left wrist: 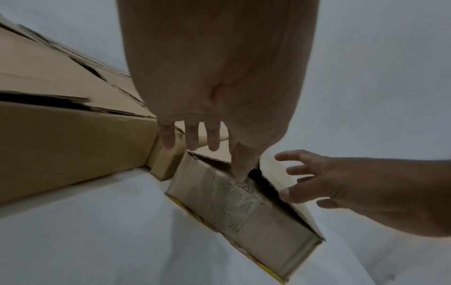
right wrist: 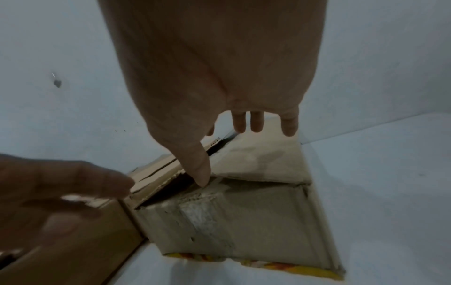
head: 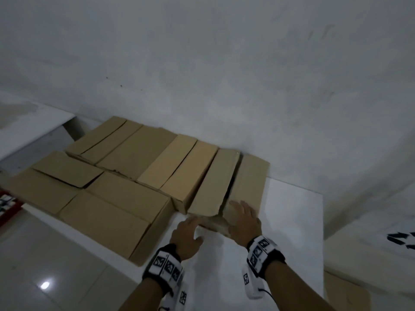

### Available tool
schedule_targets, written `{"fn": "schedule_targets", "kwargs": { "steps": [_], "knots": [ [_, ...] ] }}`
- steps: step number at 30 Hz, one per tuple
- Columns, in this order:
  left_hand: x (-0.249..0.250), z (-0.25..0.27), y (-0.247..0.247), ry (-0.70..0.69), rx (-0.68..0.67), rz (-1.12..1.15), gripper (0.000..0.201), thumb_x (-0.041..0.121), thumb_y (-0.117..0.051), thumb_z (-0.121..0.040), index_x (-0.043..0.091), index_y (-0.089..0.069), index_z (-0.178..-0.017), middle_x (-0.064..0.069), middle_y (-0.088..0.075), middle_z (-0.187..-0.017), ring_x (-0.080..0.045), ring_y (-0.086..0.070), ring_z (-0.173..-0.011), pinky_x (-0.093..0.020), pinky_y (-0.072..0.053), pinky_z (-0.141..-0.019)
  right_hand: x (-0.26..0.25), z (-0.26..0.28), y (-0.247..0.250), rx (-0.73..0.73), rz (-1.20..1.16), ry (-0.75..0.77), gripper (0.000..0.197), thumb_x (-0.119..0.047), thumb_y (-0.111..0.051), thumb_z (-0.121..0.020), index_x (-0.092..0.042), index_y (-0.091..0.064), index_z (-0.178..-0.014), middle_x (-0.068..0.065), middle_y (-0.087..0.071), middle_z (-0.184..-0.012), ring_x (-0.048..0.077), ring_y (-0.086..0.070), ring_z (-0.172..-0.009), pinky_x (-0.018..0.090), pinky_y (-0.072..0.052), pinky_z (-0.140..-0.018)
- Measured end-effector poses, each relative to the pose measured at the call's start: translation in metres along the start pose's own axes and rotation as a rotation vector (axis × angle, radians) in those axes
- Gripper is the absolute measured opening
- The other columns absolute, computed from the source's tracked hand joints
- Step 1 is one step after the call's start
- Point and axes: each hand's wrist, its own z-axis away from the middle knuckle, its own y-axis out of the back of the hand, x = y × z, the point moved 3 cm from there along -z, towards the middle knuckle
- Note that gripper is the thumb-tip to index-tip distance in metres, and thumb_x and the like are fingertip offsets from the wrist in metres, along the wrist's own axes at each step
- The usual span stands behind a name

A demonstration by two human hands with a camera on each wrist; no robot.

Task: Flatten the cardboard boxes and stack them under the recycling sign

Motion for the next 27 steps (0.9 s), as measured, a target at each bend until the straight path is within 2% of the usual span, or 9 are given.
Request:
{"fn": "schedule_targets", "kwargs": {
  "steps": [2, 4, 8, 10, 14, 18, 22, 23, 27],
  "knots": [
    [0.009, -0.019, 0.006, -0.057, 0.02, -0.073, 0.064, 0.032, -0.053, -0.093, 0.034, -0.024, -0.149, 0.003, -0.015, -0.161, -0.023, -0.012, -0.149, -0.044, -0.019, -0.118, -0.004, -0.007, -0.003, -0.02, 0.039, -0.047, 0.074, -0.043, -0.052, -0.089, -0.047, -0.008, -0.148, -0.004, 0.005, -0.16, 0.026, 0.004, -0.148, 0.054, -0.01, -0.117],
    [0.015, -0.037, 0.012, -0.079, 0.02, -0.151, 0.068, 0.035, -0.05, -0.091, 0.04, -0.017, -0.15, 0.0, -0.003, -0.163, -0.023, -0.001, -0.15, -0.048, -0.019, -0.118, -0.003, -0.016, -0.011, -0.066, 0.077, -0.064, 0.075, -0.041, -0.053, -0.088, -0.054, -0.005, -0.145, -0.001, 0.014, -0.16, 0.029, 0.014, -0.147, 0.063, -0.006, -0.114],
    [0.019, -0.067, 0.02, -0.112, -0.07, -0.274, 0.089, 0.068, -0.025, -0.072, 0.037, -0.005, -0.153, -0.007, 0.011, -0.162, -0.032, 0.013, -0.149, -0.053, -0.014, -0.119, -0.002, -0.022, -0.022, -0.145, 0.116, -0.081, 0.072, -0.042, -0.05, -0.089, -0.059, -0.005, -0.142, 0.003, 0.016, -0.16, 0.033, 0.021, -0.145, 0.073, -0.004, -0.106],
    [0.018, -0.078, 0.018, -0.141, -0.116, -0.354, 0.093, 0.072, -0.033, -0.077, 0.033, 0.004, -0.153, -0.005, 0.013, -0.162, -0.032, 0.015, -0.148, -0.049, -0.01, -0.121, -0.005, -0.021, -0.023, -0.127, 0.119, -0.118, 0.067, -0.045, -0.049, -0.09, -0.06, -0.007, -0.141, 0.004, 0.014, -0.159, 0.035, 0.015, -0.145, 0.073, -0.012, -0.105],
    [0.015, -0.085, 0.02, -0.129, -0.14, -0.34, 0.086, 0.059, -0.05, -0.088, 0.037, 0.001, -0.153, -0.01, 0.008, -0.162, -0.036, -0.001, -0.148, -0.046, -0.017, -0.12, -0.015, -0.014, -0.018, -0.063, 0.177, -0.145, 0.059, -0.043, -0.052, -0.09, -0.053, -0.019, -0.138, 0.006, -0.003, -0.154, 0.035, -0.01, -0.138, 0.06, -0.035, -0.098],
    [0.016, -0.075, 0.021, -0.179, -0.172, -0.371, 0.077, 0.052, -0.051, -0.09, 0.039, -0.008, -0.152, -0.009, 0.005, -0.161, -0.039, -0.009, -0.144, -0.046, -0.019, -0.118, -0.023, 0.002, -0.013, -0.08, 0.185, -0.179, 0.054, -0.031, -0.054, -0.089, -0.046, -0.029, -0.135, 0.007, -0.013, -0.147, 0.036, -0.018, -0.133, 0.059, -0.039, -0.096],
    [0.008, -0.059, 0.009, -0.231, -0.206, -0.332, 0.092, 0.077, -0.045, -0.071, 0.041, -0.016, -0.151, -0.007, -0.002, -0.159, -0.036, -0.017, -0.141, -0.042, -0.025, -0.115, -0.019, 0.031, -0.025, -0.072, 0.171, -0.205, 0.056, -0.035, -0.054, -0.09, -0.047, -0.025, -0.136, 0.006, -0.012, -0.147, 0.035, -0.016, -0.134, 0.06, -0.039, -0.095],
    [0.007, -0.053, 0.005, -0.238, -0.216, -0.336, 0.091, 0.077, -0.044, -0.07, 0.041, -0.018, -0.15, -0.007, -0.005, -0.158, -0.035, -0.019, -0.139, -0.041, -0.026, -0.114, -0.016, 0.04, -0.03, -0.057, 0.152, -0.214, 0.055, -0.038, -0.054, -0.089, -0.049, -0.024, -0.135, 0.005, -0.012, -0.146, 0.034, -0.017, -0.133, 0.059, -0.039, -0.095],
    [0.009, -0.027, -0.005, -0.314, -0.201, -0.366, 0.074, 0.051, -0.055, -0.083, 0.041, -0.022, -0.148, -0.005, -0.014, -0.152, -0.034, -0.028, -0.126, -0.037, -0.034, -0.107, -0.006, 0.075, -0.046, -0.018, 0.153, -0.254, 0.056, -0.046, -0.055, -0.088, -0.053, -0.021, -0.132, 0.005, -0.01, -0.147, 0.036, -0.019, -0.131, 0.058, -0.042, -0.092]
  ]
}}
